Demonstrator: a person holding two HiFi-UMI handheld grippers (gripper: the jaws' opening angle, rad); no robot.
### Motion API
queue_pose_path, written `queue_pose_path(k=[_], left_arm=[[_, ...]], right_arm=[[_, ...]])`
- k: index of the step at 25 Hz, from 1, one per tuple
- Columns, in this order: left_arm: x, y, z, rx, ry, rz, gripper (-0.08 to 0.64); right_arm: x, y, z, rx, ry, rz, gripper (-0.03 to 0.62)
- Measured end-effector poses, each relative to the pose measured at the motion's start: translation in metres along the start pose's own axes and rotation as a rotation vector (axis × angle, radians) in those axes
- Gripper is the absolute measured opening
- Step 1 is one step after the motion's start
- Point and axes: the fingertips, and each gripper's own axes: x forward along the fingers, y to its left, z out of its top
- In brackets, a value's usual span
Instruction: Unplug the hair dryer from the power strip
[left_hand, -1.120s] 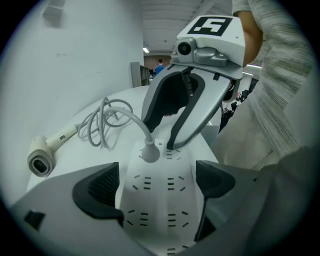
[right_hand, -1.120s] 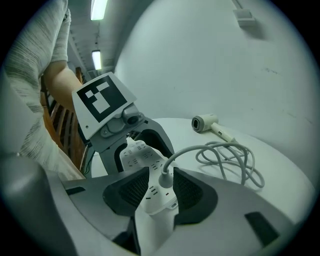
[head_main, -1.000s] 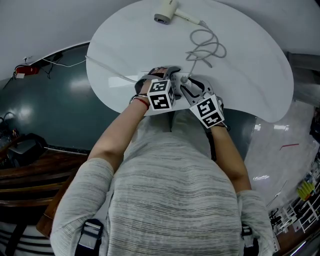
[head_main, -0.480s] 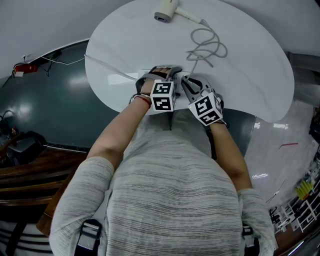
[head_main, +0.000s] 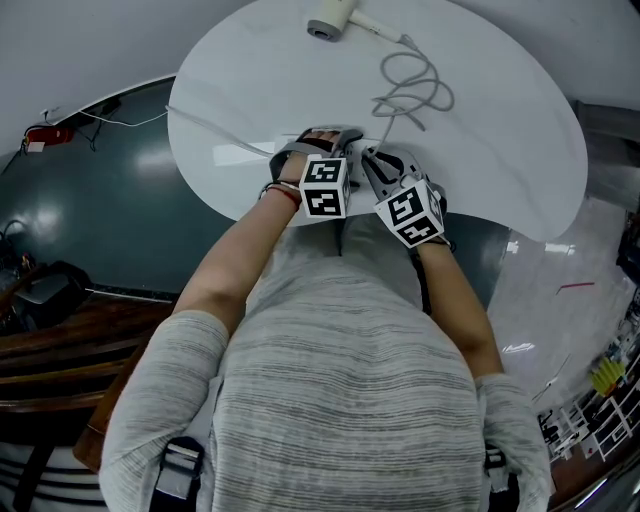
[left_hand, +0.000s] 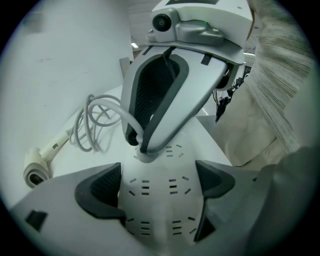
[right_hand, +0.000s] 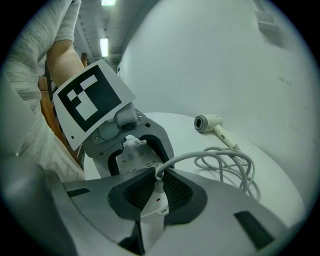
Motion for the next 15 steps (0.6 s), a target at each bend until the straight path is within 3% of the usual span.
queue_pose_path(k=[15], left_arm=[[0.0027,0.0001,-0.0006,-0.016,0.027,-0.007,0.466]], right_arm=[[-0.0026,0.001,-0.0005,0.03,0.053,-0.03,0.057]])
